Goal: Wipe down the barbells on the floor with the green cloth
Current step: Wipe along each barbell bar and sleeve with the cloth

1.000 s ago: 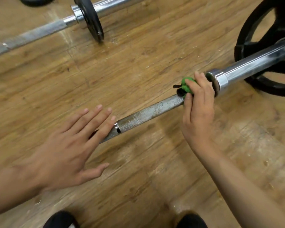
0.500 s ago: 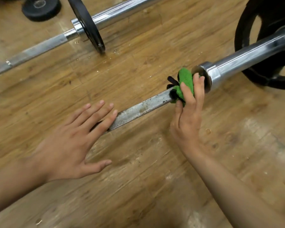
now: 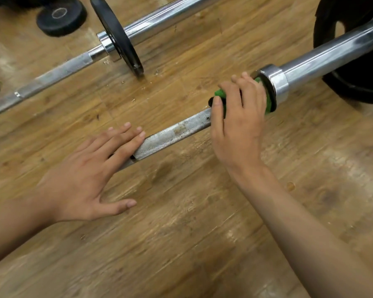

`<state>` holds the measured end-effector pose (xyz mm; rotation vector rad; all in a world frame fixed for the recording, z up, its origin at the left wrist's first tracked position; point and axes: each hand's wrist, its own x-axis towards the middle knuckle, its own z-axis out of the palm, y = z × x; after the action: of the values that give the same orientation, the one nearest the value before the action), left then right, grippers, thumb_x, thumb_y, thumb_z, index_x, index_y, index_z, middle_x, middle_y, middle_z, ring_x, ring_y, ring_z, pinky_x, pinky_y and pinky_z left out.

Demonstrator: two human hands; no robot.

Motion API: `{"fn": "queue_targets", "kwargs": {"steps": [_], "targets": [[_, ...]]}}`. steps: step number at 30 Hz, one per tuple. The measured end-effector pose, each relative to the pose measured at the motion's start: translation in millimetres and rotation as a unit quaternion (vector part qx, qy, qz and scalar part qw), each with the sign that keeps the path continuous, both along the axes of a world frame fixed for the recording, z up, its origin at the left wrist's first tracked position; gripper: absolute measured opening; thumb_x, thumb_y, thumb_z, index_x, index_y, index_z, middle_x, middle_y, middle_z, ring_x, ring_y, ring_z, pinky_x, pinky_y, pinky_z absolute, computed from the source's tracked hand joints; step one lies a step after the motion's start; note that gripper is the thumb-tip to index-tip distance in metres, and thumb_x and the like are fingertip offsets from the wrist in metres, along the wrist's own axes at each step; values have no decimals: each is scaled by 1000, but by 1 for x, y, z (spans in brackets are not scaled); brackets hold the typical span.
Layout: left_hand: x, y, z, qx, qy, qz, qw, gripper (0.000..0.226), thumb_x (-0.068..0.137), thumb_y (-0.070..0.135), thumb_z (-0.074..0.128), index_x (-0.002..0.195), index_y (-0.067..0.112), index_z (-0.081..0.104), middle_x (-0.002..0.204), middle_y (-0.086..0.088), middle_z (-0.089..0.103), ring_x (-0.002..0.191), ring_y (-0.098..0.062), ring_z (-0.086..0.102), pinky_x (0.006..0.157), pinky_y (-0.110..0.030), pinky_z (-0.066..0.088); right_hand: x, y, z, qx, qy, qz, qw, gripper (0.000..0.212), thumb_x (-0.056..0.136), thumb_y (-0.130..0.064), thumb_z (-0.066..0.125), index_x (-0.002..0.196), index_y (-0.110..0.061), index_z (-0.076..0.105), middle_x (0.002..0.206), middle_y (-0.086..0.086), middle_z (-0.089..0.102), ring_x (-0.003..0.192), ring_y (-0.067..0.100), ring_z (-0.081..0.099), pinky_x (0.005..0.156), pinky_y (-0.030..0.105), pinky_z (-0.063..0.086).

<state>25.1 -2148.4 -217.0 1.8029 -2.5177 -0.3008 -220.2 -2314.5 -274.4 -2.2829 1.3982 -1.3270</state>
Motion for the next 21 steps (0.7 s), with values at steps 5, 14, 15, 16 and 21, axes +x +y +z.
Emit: {"fn": "queue_targets", "kwargs": {"steps": [5,14,15,16,21], "targets": [[12,-8,-1,-6,2,-5,1000,103,93,82,41,168,17,13,171,-10,26,160,-29,19,122,-58,28,-5,-1,-7,-5,1,28,1000,34,110,-20,45,132,0,63,140,25,56,138,42,46,119,52,33],[21,-20,0,-8,-3,-7,1000,103,93,81,40,168,15,14,168,-13,32,160,-27,19,123,-51,25,57,46,3,34,1,28,999,33,107,-17,50,136,-11,64,145,16,57,143,34,44,126,52,20],[21,-20,0,-11,-4,-4,1000,102,94,82,40,168,16,16,167,-13,32,160,-28,19,122,-51,25,60,54,0,26,1,49,998,31,106,-15,52,134,-11,65,145,17,57,143,35,44,126,51,21],[22,-20,0,-14,-6,0,1000,101,94,82,39,167,16,17,167,-13,33,160,-29,20,121,-51,27,60,55,-2,13,5,70,997,30,105,-14,54,132,-12,66,144,17,57,142,35,46,126,51,21],[23,-22,0,-22,-20,12,999,99,94,81,38,167,16,21,167,-13,34,159,-29,22,122,-54,29,17,-5,-6,-44,26,77,996,25,103,-20,54,125,-12,60,133,20,62,131,36,52,121,48,29]]}}
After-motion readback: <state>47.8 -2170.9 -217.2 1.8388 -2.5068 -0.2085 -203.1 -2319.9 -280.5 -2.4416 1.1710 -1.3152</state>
